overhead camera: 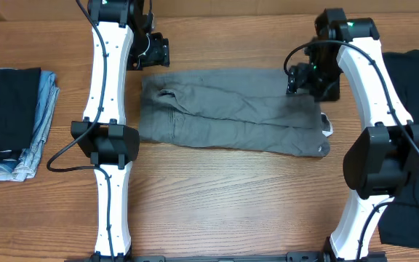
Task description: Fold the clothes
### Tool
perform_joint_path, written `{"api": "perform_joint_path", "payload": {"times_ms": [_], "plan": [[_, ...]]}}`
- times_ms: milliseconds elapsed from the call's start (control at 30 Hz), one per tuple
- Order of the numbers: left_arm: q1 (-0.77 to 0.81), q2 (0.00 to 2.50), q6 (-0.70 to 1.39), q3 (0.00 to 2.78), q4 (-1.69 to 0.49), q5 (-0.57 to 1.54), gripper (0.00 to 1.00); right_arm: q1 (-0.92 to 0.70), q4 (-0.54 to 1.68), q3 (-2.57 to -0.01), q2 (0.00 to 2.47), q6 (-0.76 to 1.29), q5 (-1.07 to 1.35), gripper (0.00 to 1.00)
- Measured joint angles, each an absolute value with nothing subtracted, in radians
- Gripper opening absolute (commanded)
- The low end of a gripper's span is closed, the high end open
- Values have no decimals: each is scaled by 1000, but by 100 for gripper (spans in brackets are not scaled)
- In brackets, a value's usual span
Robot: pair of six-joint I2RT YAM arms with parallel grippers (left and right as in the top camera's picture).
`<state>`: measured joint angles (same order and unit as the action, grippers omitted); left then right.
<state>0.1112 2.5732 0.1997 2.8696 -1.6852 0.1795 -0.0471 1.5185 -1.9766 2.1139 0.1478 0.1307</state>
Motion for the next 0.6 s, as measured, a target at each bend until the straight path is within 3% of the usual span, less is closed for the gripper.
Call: {"api": "perform_joint_path", "payload": {"times_ms": [33,233,333,500,600], "plan": [[111,2573,201,2870,-1686,199,4,-37,1560,-1977,2114,170,135,75],[133,2552,202,2840,-1687,239,5,46,1692,-1977,2114,218,173,71],[192,2427,210,2704,-1685,166,16,51,1672,-1935,2093,225,178,72],[313,2260,223,2458,-1674,12,29,52,1456,-1788,2046,289,219,72],[301,2278,226,2321,-1637,-69,29,51,1358,-1666,2046,302,264,77]]}}
